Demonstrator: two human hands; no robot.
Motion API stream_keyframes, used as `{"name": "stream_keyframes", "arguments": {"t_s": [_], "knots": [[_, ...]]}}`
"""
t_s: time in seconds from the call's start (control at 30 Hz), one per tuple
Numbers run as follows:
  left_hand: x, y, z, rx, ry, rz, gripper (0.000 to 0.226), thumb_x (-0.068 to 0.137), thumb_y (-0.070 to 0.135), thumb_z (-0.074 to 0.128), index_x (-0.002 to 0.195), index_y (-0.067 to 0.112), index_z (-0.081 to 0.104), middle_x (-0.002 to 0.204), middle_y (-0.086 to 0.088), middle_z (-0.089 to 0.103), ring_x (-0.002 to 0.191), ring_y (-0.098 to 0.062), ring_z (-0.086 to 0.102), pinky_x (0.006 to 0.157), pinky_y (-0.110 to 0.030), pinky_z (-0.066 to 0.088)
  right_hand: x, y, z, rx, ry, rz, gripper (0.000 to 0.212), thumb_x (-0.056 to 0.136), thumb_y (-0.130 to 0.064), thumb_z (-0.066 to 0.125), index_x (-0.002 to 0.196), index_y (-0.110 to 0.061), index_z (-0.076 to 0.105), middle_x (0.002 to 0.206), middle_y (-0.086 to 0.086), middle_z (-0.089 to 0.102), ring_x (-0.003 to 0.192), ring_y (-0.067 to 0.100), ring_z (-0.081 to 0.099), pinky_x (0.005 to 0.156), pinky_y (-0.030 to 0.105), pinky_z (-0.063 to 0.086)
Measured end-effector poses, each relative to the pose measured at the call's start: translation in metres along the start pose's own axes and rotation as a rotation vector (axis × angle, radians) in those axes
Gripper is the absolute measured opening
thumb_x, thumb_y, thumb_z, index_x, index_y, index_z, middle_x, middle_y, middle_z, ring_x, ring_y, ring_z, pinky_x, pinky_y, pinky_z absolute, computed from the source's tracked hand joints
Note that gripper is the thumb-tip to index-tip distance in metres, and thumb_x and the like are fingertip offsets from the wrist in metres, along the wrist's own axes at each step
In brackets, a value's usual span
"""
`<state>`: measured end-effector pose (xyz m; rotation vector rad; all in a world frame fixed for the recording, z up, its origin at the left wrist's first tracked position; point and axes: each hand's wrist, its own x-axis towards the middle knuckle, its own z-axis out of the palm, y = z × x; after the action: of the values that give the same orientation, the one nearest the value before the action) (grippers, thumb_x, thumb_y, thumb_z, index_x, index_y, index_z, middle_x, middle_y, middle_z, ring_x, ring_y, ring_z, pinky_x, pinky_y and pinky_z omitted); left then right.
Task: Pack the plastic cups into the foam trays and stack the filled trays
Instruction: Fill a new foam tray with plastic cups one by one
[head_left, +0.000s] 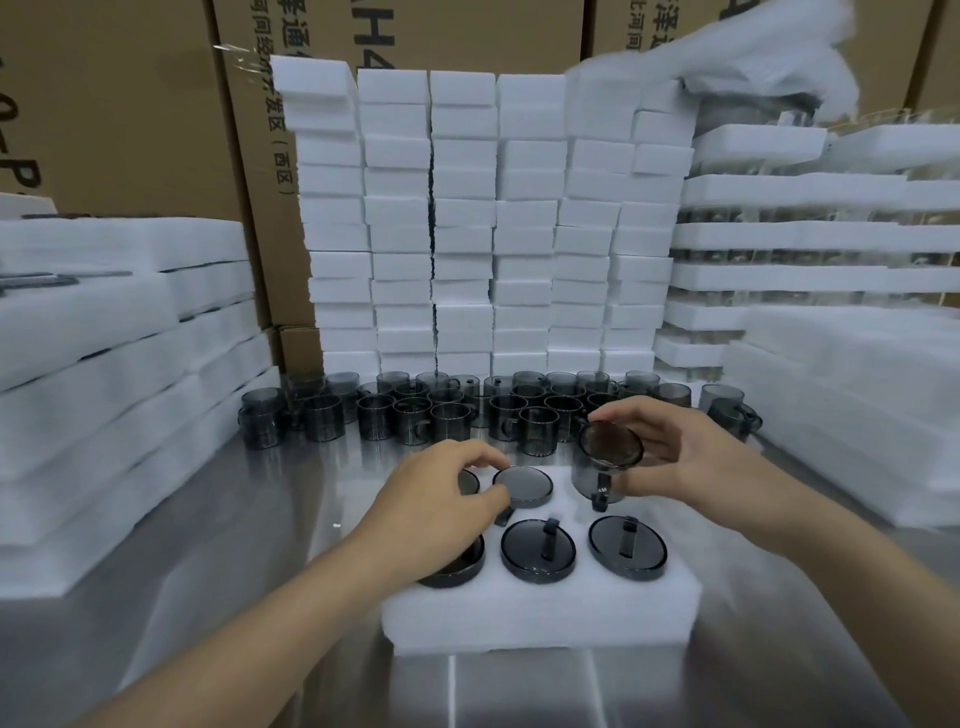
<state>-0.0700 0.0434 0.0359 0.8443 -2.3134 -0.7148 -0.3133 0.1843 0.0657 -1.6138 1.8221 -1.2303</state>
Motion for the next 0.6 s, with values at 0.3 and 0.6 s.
{"name": "stream_keyframes", "arguments": {"t_s": [0.3,0.6], "knots": [[-0.001,0.002,0.000,-0.002,-0.002,-0.005,0.015,0.095,0.043,0.069,0.108,0.049,0.071,0.120,0.026,0.066,0.111,0.003,0.060,0.089,-0.012,0.041,0.000,0.002,0.004,-0.159,0.014,-0.053,0.059,0.066,-0.046,0.079,0.123,-0.052,0.064,0.120,-0.016,0.074,0.112,0.013,0.071,0.106,0.048,0.053],[-0.002,0.004,-0.001,0.012,-0.005,-0.009,0.017,0.096,0.043,0.068,0.111,0.048,0.071,0.121,0.026,0.064,0.109,0.003,0.060,0.089,-0.015,0.044,-0.003,-0.005,0.012,-0.363,-0.030,0.015,0.049,0.088,-0.043,0.074,0.132,-0.056,0.056,0.121,-0.034,0.063,0.116,-0.017,0.054,0.104,0.023,0.044]]}}
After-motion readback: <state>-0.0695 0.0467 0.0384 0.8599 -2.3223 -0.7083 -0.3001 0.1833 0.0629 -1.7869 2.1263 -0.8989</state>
